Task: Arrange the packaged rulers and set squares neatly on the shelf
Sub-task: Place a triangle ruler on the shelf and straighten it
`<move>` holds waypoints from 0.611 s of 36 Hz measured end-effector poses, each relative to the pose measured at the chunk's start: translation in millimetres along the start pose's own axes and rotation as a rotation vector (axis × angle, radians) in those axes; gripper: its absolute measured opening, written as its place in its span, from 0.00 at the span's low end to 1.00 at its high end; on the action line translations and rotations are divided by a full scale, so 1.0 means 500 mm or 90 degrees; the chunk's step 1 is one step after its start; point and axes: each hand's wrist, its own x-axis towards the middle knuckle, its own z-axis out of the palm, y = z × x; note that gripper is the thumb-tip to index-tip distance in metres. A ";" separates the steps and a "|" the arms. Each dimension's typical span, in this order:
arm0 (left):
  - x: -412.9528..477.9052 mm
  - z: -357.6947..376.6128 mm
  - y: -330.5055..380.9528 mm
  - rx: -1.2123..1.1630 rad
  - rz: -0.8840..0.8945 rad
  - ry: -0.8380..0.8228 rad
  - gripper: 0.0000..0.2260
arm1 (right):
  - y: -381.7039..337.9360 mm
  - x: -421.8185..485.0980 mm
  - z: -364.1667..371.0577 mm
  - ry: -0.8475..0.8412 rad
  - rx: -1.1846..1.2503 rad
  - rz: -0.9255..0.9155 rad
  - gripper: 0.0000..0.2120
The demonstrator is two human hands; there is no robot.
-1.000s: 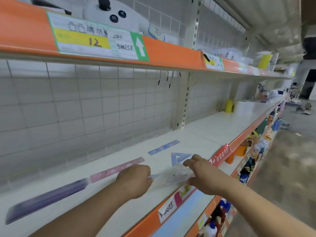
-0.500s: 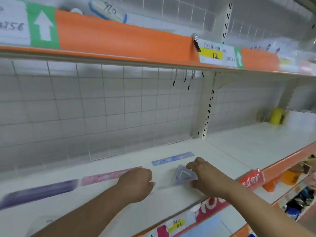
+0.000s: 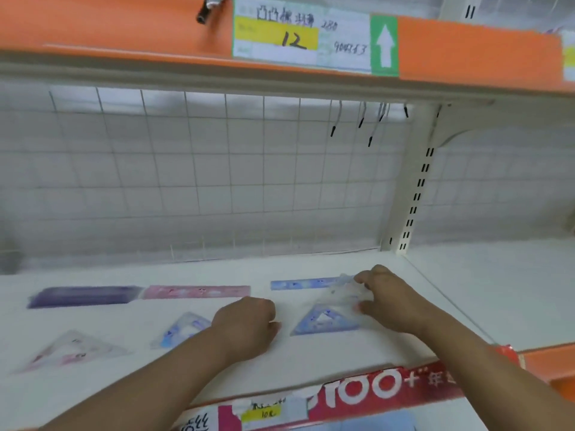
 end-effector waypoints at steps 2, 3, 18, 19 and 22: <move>-0.002 0.004 0.002 0.002 -0.011 0.000 0.16 | 0.004 0.010 0.009 -0.020 0.002 -0.007 0.26; -0.002 0.006 0.001 0.002 -0.015 0.000 0.15 | 0.003 0.013 0.016 -0.037 0.003 -0.015 0.26; -0.001 0.009 -0.015 0.014 -0.045 0.021 0.14 | -0.022 0.032 0.056 -0.103 -0.008 -0.101 0.25; -0.002 0.010 -0.016 0.015 -0.046 0.023 0.14 | -0.026 0.029 0.055 -0.097 -0.008 -0.102 0.26; -0.008 0.008 -0.020 0.023 -0.048 0.029 0.14 | -0.049 0.021 0.058 -0.089 -0.002 -0.123 0.29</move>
